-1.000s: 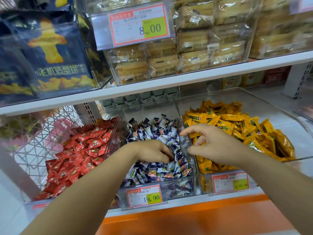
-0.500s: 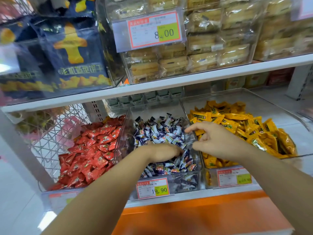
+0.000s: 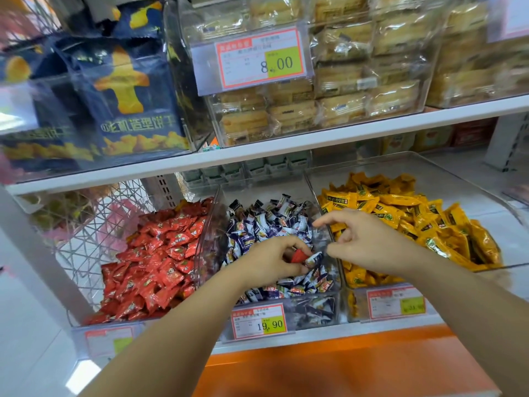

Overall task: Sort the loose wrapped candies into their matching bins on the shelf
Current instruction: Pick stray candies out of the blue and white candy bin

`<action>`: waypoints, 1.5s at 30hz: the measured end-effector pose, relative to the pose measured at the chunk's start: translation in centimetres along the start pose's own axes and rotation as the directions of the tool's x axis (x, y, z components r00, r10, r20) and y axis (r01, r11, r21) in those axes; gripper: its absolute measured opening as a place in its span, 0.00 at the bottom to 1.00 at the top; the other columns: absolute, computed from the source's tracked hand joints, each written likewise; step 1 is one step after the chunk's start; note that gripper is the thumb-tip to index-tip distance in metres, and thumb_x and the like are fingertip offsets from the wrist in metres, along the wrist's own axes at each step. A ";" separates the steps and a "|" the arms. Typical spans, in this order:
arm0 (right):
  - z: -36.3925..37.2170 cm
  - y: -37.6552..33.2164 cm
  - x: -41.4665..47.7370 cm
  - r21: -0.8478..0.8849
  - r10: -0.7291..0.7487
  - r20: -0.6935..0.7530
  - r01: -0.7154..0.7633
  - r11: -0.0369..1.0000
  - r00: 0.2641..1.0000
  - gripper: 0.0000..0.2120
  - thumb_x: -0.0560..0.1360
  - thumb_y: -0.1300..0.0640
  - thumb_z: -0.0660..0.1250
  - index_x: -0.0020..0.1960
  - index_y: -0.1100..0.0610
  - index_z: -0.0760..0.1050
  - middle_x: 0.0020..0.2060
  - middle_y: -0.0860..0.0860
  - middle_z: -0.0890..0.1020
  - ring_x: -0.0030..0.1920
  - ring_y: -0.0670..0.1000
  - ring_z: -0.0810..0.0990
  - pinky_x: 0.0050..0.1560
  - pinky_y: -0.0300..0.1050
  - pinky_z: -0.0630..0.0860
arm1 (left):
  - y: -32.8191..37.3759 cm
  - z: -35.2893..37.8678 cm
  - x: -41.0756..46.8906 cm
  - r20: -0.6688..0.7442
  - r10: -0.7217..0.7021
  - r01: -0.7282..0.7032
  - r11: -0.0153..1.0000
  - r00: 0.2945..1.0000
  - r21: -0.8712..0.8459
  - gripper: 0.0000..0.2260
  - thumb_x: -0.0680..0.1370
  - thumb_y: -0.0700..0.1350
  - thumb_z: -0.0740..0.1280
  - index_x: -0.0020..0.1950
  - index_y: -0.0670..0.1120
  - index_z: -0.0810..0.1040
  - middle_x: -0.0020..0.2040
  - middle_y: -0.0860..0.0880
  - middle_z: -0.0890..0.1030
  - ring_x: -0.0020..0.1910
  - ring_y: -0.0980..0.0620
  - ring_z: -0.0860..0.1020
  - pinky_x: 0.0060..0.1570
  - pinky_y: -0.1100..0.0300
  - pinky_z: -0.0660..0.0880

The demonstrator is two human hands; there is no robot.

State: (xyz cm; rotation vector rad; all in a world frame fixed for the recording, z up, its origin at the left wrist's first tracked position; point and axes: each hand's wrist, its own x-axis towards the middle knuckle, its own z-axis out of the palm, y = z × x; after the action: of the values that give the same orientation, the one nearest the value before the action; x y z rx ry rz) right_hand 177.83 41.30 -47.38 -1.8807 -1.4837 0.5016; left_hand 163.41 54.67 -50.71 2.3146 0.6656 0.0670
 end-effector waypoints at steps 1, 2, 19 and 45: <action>0.0 0.0 0.0 -0.008 0.004 -0.005 -0.004 1.000 1.000 0.18 0.73 0.59 0.67 0.62 0.47 0.73 0.58 0.47 0.71 0.30 0.48 0.75 0.24 0.31 0.65 | 0.0 -0.2 -0.4 -0.053 0.021 -0.021 1.000 0.998 -0.001 0.09 0.74 0.48 0.71 0.49 0.60 0.75 0.51 0.53 0.81 0.51 0.53 0.80 0.57 0.53 0.75; 0.1 0.0 0.0 -0.024 0.011 -0.016 -0.011 1.000 1.000 0.18 0.73 0.58 0.67 0.62 0.47 0.73 0.57 0.46 0.71 0.30 0.47 0.74 0.24 0.30 0.65 | 0.3 -0.5 -0.9 -0.108 0.045 -0.044 0.999 0.993 0.010 0.09 0.75 0.48 0.71 0.50 0.60 0.75 0.50 0.53 0.81 0.49 0.52 0.80 0.55 0.53 0.76; 2.6 -1.5 1.2 -0.218 0.104 -0.159 -0.138 0.966 0.982 0.17 0.71 0.56 0.69 0.59 0.48 0.76 0.60 0.54 0.71 0.46 0.54 0.78 0.47 0.45 0.74 | -7.2 -6.7 -10.9 -0.662 -0.055 0.467 0.752 0.748 0.466 0.25 0.77 0.64 0.48 0.69 0.58 0.70 0.71 0.50 0.69 0.71 0.46 0.63 0.71 0.38 0.45; 0.2 -0.1 0.8 -0.064 0.009 -0.047 -0.012 0.998 0.999 0.13 0.73 0.58 0.67 0.56 0.46 0.77 0.56 0.49 0.75 0.50 0.47 0.78 0.43 0.37 0.75 | 0.4 -2.6 3.8 0.292 -0.405 0.452 0.885 0.866 -0.114 0.21 0.83 0.57 0.51 0.76 0.56 0.57 0.78 0.45 0.52 0.74 0.39 0.58 0.65 0.40 0.68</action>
State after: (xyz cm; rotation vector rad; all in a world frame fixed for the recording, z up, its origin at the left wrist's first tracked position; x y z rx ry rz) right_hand 177.82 42.14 -47.39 -1.9377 -1.4759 0.4166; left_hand 166.26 57.88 -49.02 1.9083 0.9794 -0.3669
